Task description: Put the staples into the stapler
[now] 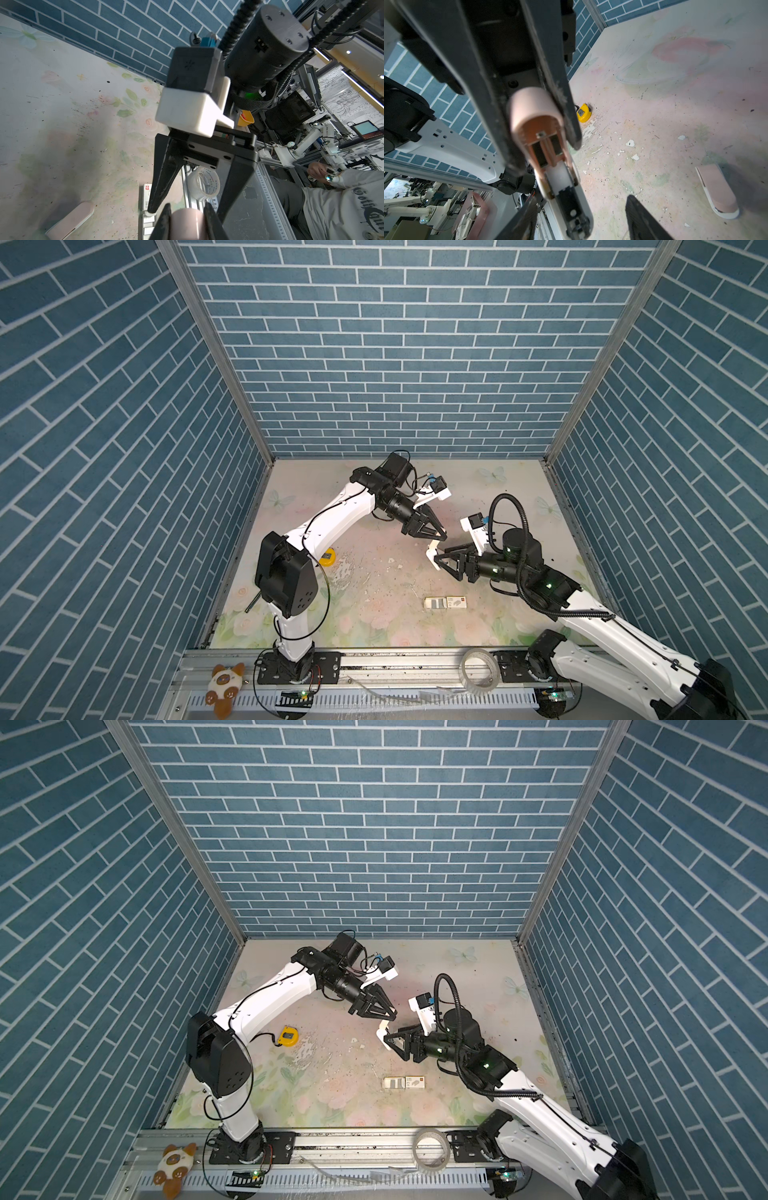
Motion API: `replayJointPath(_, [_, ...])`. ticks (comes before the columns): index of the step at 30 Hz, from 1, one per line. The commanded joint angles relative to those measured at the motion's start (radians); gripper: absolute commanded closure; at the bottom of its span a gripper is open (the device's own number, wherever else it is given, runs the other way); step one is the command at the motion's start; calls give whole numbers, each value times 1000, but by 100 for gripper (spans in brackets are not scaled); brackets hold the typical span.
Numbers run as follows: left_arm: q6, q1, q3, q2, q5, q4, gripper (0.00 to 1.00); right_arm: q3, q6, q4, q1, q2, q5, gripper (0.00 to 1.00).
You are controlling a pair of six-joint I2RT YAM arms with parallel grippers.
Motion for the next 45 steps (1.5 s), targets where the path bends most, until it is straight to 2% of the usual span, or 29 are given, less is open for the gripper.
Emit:
replayJointPath(1, [26,4,15,20,58,-44,100,27,-18,65,-3,20,-60,34])
replayJointPath(11, [49,2,35,41,108,-74,100,8,52,218,-3,73,-117,42])
replayJointPath(15, [55,2,34,42,102,-76,100,5,63,237,-3,88,-124,50])
replayJointPath(22, [51,2,35,36,99,-75,100,-1,69,256,-3,104,-123,57])
replayJointPath(33, [26,2,28,29,100,-47,99,-7,70,275,-3,122,-95,74])
replayJointPath(37, [-1,2,13,14,83,-12,90,-3,62,266,-3,128,-80,78])
replayJointPath(45, [-46,4,-21,-25,22,57,52,19,27,197,-7,127,-48,81])
